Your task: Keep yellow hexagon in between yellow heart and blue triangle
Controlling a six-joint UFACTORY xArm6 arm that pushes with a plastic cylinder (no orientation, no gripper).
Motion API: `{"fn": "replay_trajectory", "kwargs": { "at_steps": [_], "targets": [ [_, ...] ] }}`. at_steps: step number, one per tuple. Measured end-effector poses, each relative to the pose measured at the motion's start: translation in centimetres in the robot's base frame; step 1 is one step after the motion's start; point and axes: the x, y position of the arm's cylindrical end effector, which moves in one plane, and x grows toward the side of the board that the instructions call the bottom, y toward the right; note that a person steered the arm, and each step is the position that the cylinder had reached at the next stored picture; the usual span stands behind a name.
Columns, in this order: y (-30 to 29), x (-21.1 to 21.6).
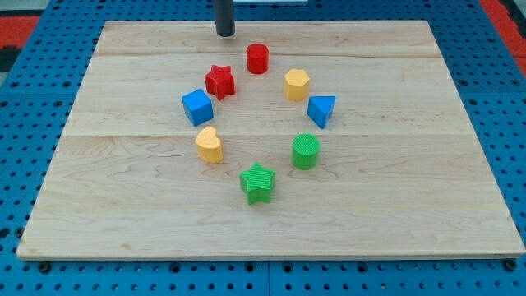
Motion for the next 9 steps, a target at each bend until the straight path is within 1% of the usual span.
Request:
{"fn": "replay_trajectory", "kwargs": {
  "at_steps": [2,3,4,6,9],
  "targets": [
    [-0.3,0.1],
    [-0.8,0.9],
    [1.4,3.2],
    [1.5,2.2],
    [2.5,2.1]
  ]
}}
